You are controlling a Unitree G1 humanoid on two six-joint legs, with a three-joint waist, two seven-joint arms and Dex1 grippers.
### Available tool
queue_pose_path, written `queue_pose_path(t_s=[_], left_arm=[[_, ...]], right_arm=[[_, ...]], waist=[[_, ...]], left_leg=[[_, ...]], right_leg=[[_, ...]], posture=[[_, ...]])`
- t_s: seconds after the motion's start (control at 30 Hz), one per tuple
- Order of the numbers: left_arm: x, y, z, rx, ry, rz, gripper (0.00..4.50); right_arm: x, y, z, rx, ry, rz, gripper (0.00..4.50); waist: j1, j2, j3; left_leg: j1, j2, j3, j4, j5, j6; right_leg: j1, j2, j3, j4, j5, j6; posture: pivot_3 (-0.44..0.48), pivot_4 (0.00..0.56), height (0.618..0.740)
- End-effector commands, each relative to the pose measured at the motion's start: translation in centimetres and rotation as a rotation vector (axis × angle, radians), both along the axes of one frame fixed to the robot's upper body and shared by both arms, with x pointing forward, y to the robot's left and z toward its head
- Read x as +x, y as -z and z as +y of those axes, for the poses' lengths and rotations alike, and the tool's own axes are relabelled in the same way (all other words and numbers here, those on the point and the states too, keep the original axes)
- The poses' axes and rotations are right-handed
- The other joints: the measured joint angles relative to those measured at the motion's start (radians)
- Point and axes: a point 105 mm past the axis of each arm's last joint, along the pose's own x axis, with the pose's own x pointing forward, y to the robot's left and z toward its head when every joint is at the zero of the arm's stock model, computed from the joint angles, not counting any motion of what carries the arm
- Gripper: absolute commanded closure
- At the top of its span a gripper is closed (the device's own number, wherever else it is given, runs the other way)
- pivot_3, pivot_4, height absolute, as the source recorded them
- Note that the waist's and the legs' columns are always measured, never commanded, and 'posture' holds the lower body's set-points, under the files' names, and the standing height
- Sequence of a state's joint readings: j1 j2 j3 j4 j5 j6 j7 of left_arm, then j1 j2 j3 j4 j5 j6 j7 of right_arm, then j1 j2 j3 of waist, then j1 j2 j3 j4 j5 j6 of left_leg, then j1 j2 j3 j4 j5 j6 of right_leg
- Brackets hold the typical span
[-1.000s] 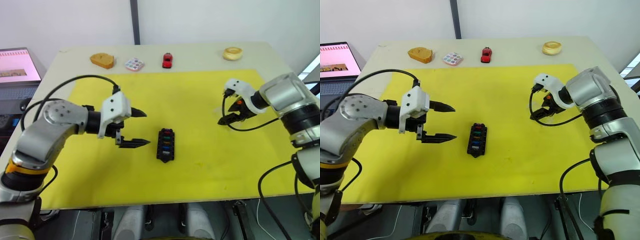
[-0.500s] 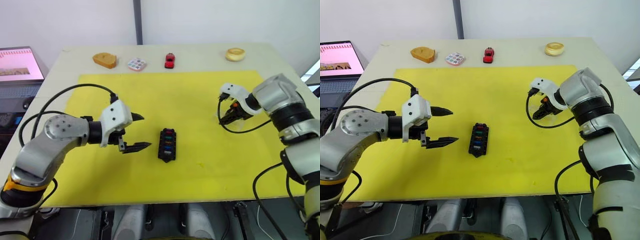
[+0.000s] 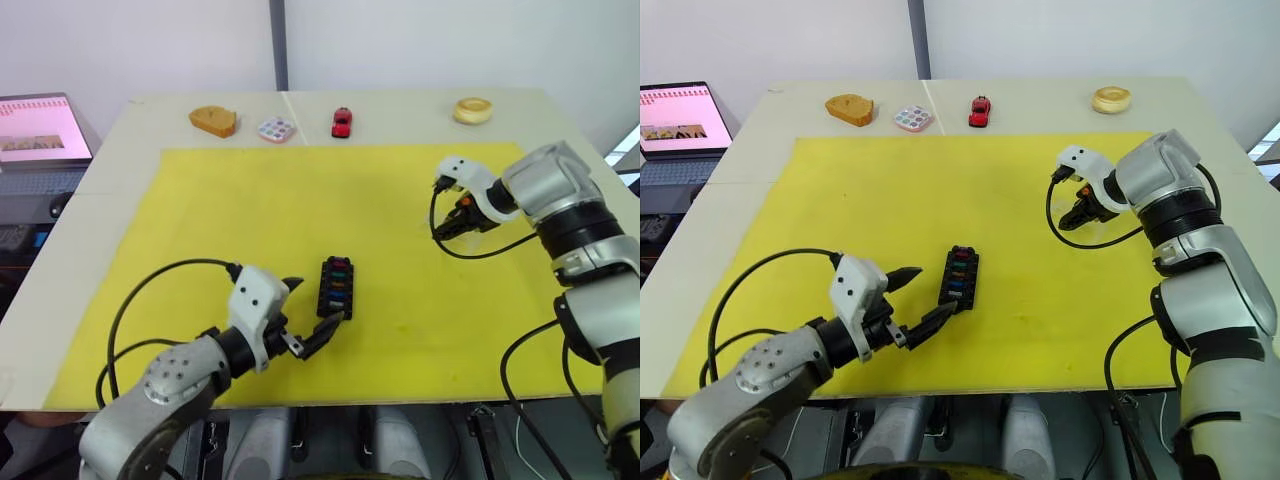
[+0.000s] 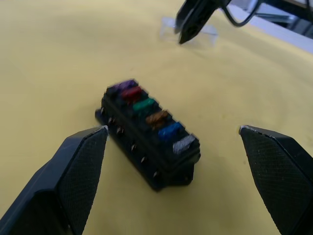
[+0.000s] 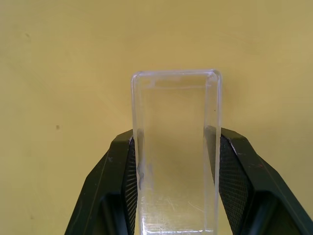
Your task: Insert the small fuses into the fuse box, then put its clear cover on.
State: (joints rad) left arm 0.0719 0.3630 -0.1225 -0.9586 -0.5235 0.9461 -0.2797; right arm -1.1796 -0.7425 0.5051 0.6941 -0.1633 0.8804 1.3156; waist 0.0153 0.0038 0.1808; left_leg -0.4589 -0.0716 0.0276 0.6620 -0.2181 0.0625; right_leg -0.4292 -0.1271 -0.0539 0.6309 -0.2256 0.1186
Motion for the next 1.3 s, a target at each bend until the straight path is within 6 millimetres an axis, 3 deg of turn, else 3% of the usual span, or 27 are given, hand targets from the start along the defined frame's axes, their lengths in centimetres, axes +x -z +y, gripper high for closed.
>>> queue_pose_path(t_s=[0.03,0.37,0.57,0.7,0.83,0.9,1.0,1.17,1.3], left_arm=[[-0.2,0.5,-0.6,0.016,-0.064,-0.018,0.00],[0.9,5.9,-3.0,0.042,-0.181,0.119,0.00],[2.1,6.8,-4.4,0.021,-0.266,0.151,0.00],[2.3,8.6,-5.3,0.063,-0.348,0.246,0.00],[2.3,9.2,-5.1,0.120,-0.364,0.251,0.00],[2.7,9.5,-4.4,0.145,-0.365,0.240,0.52],[2.9,9.7,-3.9,0.164,-0.342,0.231,1.80],[3.7,9.4,-2.2,0.199,-0.270,0.178,1.93],[4.5,8.0,-1.1,0.203,-0.141,0.108,1.93]], right_arm=[[0.2,-0.7,0.5,0.021,-0.009,-0.034,2.84],[-0.8,-0.9,-0.1,0.011,-0.012,-0.021,2.84],[-1.6,-1.1,-0.7,-0.008,-0.006,-0.025,2.84],[-2.1,-1.1,-0.6,-0.011,-0.007,-0.025,2.84],[-2.3,-2.3,0.0,-0.012,-0.041,-0.066,2.84],[-2.5,-3.5,0.7,0.005,-0.078,-0.097,2.84],[-3.2,-4.9,1.8,0.031,-0.149,-0.132,2.84],[-4.7,-5.8,2.9,0.037,-0.316,-0.192,2.84],[-4.7,-6.2,3.0,-0.010,-0.429,-0.292,2.84]], waist=[[-0.001,0.000,0.000],[0.001,0.001,-0.001],[0.015,0.003,-0.002],[0.028,0.004,-0.002],[0.025,0.005,-0.003],[0.027,0.006,-0.004],[0.027,0.006,-0.004],[0.026,0.006,-0.004],[0.022,0.006,-0.005]], left_leg=[[0.000,0.000,0.000,0.000,0.000,0.000],[0.000,0.000,0.000,0.000,-0.002,0.002],[0.000,0.000,0.000,0.002,-0.004,0.007],[0.002,-0.001,0.000,0.003,-0.005,0.008],[0.005,-0.001,0.000,0.003,-0.005,0.008],[0.007,-0.001,0.000,0.003,-0.005,0.008],[0.008,-0.001,0.000,0.003,-0.005,0.009],[0.008,-0.001,0.000,0.003,-0.005,0.009],[0.009,0.000,0.000,0.003,-0.005,0.009]], right_leg=[[0.000,0.000,0.000,0.000,0.000,0.000],[-0.001,-0.001,0.000,0.000,0.000,0.000],[0.000,-0.005,-0.001,0.000,0.000,-0.001],[0.000,-0.006,-0.002,-0.001,-0.002,-0.003],[0.002,-0.006,-0.002,-0.001,-0.002,-0.004],[0.004,-0.006,-0.002,-0.001,-0.002,-0.004],[0.004,-0.006,-0.002,-0.001,-0.002,-0.004],[0.005,-0.006,-0.002,-0.001,-0.002,-0.004],[0.005,-0.006,-0.002,-0.001,-0.002,-0.004]], posture=[[0.000,0.150,0.740],[0.000,0.150,0.740],[0.000,0.150,0.740],[0.000,0.150,0.740],[0.000,0.150,0.740],[0.000,0.150,0.740],[0.000,0.150,0.740],[0.000,0.150,0.740],[0.000,0.150,0.740]])
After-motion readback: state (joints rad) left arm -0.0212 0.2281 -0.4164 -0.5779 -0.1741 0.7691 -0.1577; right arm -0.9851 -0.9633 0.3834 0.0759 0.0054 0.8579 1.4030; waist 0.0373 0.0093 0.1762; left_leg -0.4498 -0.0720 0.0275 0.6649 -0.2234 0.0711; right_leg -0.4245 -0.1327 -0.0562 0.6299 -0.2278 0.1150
